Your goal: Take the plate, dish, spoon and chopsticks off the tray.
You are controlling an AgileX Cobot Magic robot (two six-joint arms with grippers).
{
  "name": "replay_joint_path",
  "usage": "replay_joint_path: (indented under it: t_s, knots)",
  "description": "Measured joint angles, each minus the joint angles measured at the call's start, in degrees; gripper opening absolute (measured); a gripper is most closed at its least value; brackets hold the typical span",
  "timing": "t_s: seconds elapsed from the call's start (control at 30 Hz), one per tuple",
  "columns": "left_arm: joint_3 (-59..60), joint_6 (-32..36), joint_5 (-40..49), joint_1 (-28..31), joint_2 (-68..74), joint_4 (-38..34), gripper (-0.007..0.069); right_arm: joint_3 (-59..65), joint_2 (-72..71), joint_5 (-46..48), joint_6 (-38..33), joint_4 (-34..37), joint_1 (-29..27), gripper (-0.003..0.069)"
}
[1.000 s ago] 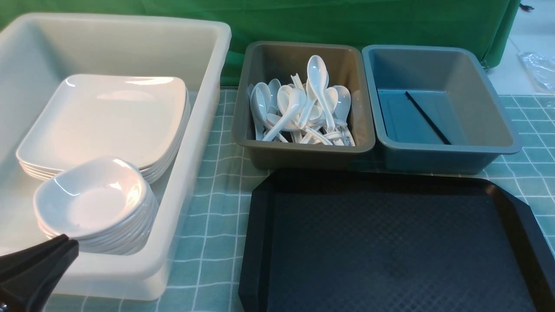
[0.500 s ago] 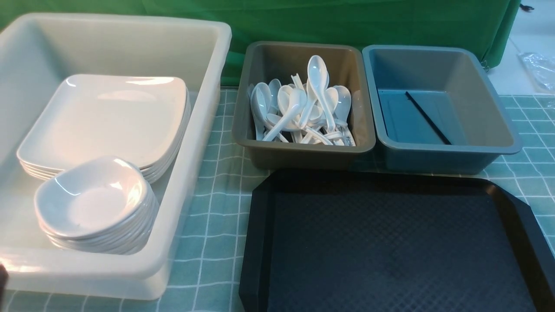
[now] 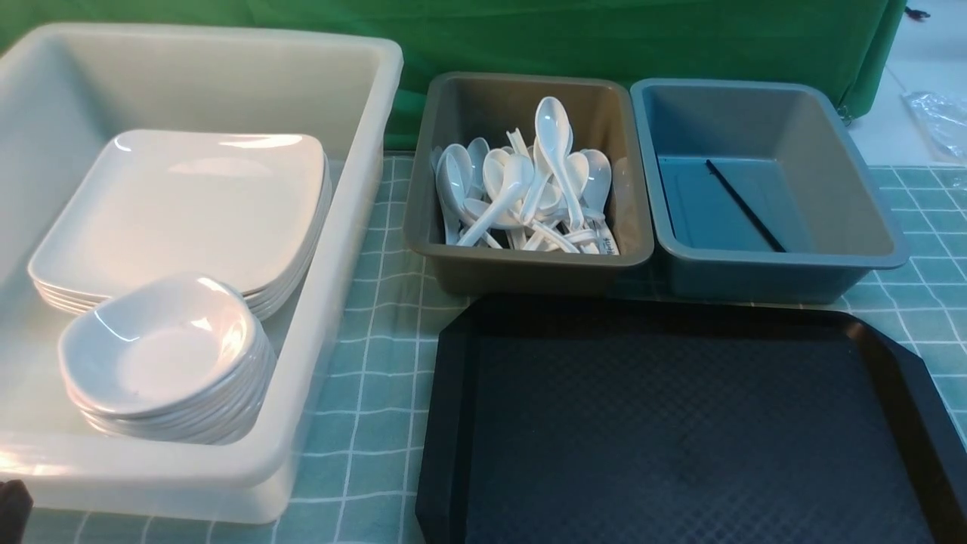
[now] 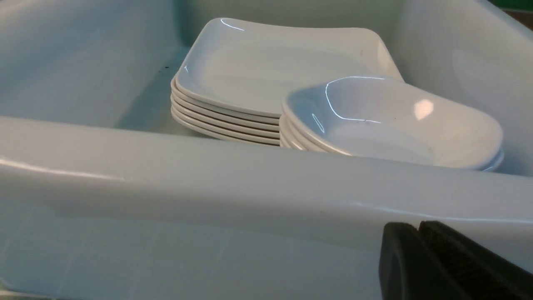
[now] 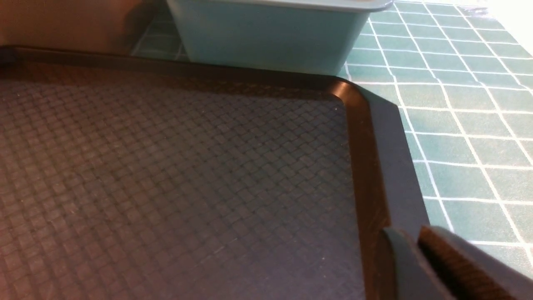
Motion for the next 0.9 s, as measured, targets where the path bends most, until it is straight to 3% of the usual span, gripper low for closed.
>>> replay_joint_path:
  t_s: [0.9]
  knots:
    - [0.0,-0.24,0.0,0.0,0.0,-0.01,0.0015,0.0,-0.04,0.0,0.05,0.0,0.0,0.0173]
